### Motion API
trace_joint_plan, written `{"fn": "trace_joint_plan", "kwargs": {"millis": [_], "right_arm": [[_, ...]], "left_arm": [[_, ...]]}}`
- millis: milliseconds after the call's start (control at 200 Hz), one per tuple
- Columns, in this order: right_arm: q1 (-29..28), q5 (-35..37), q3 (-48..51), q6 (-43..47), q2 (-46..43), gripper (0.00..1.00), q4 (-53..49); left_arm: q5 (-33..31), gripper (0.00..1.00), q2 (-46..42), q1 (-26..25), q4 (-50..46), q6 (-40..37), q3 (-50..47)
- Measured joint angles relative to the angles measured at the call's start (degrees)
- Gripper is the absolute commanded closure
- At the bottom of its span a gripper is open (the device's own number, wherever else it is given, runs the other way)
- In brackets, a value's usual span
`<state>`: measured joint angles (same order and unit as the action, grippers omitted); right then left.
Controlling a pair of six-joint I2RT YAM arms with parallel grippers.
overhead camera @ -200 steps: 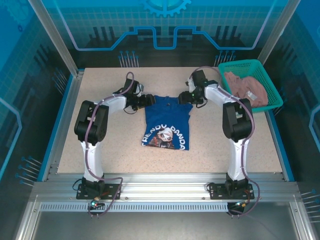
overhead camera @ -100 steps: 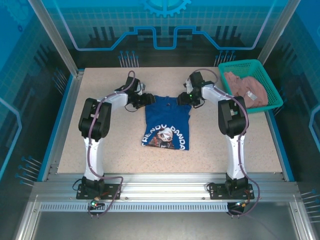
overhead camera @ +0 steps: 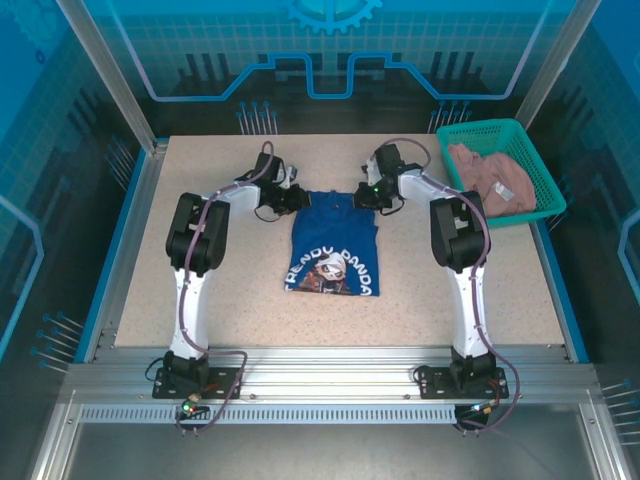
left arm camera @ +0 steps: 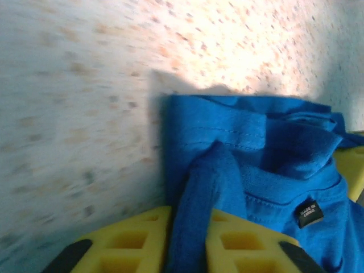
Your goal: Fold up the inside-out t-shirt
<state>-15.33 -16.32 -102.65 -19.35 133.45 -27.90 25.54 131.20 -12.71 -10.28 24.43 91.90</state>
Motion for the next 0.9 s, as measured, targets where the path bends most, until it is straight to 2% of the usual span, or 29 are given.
{"fn": "trace_joint_plan", "kwargs": {"millis": [50,115,265,490,605,810,895], "right_arm": [[0.04,-0.76,0.00,-0.09,0.00,0.96,0.52],[0.13,-1.70,-0.07,-0.68,0.00,1.00,1.18],[0.90,-4.11,-0.07,-1.68,-0.17,1.00,3.23],[3.34,-7.65,-1.20,-3.41,-3.48,1.00,6.12],[4.02,-8.92,-7.69,-4.26,-3.69,1.00,6.82],[4.15,-10.95,-25.05,-4.83,-3.93,1.00,7.13],[4.15,-11.87,-27.15,-4.59,-5.88,1.00,7.72]], "left_arm": [[0.94,1.00,0.02,0.09,0.46,1.05,0.24],[1.86,1.00,0.22,-0.17,1.57,1.46,0.26],[4.17,1.00,0.02,-0.04,6.69,3.54,-0.92],[5.01,1.00,-4.20,3.85,11.28,5.60,-2.91],[5.46,1.00,-6.34,5.73,12.63,5.92,0.46],[5.84,1.00,-8.31,7.30,13.20,6.08,13.53],[5.88,1.00,-11.15,7.43,13.22,5.64,14.78]]}}
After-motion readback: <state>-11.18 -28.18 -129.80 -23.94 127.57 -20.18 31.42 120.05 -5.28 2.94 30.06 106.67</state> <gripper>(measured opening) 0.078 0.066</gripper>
